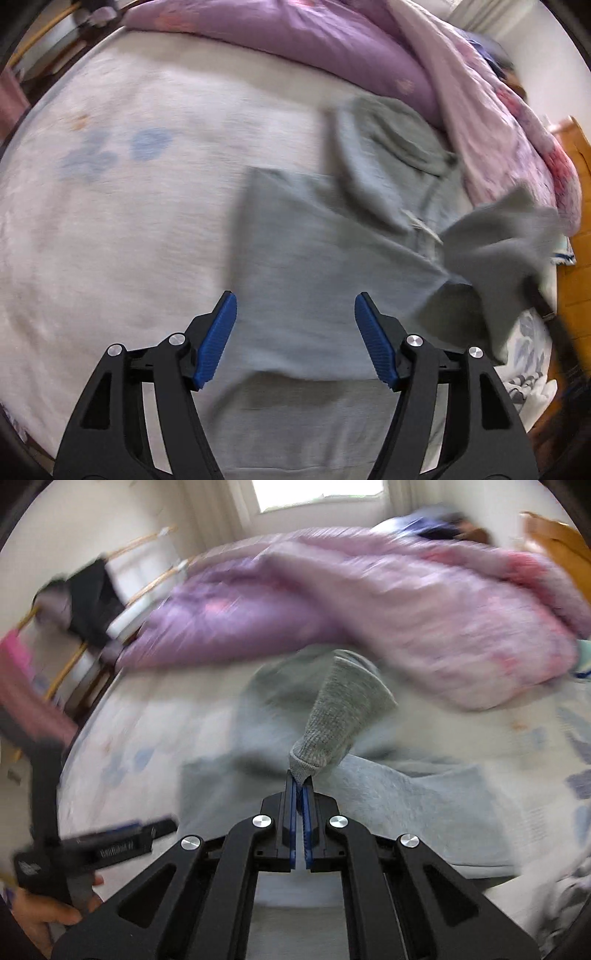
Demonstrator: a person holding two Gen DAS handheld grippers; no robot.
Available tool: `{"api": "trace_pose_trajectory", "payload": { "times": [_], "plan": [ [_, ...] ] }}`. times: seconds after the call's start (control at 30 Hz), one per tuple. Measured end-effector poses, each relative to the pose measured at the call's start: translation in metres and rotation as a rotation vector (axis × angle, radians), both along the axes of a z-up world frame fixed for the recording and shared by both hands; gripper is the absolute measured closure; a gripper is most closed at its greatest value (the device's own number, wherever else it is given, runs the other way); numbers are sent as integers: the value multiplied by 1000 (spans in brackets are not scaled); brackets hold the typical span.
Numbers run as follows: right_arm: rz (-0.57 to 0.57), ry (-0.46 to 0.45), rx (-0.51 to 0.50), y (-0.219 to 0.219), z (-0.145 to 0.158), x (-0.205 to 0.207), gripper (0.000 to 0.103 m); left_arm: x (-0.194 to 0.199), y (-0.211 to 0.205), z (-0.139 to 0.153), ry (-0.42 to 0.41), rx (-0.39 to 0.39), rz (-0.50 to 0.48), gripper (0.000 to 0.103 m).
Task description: Fold large clothes
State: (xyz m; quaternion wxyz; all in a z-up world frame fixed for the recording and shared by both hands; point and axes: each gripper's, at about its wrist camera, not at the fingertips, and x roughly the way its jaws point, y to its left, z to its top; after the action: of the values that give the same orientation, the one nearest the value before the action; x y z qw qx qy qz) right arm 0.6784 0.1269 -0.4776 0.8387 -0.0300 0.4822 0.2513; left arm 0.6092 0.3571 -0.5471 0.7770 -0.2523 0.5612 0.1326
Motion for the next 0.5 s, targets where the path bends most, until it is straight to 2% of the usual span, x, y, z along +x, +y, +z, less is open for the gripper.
{"api": "trace_pose_trajectory", "payload": {
  "times": [0.13, 0.3, 0.37, 0.43, 0.5],
  "plan": [
    [112, 73, -134, 71, -56, -27, 100, -26, 37, -10, 23, -2, 29, 36],
    [185, 154, -194, 97, -103, -59, 95, -51, 61, -26, 45, -35, 67, 36],
    [222, 226, -201, 101, -118, -65, 82, -56, 62, -29, 48, -52, 77, 36],
    [239, 266, -166, 99, -116, -69, 79, -57, 64, -27, 34, -70, 88, 36],
    [267, 253, -123, 91, -96, -76, 66, -54, 62, -25, 17, -86, 89, 32]
  ]
}}
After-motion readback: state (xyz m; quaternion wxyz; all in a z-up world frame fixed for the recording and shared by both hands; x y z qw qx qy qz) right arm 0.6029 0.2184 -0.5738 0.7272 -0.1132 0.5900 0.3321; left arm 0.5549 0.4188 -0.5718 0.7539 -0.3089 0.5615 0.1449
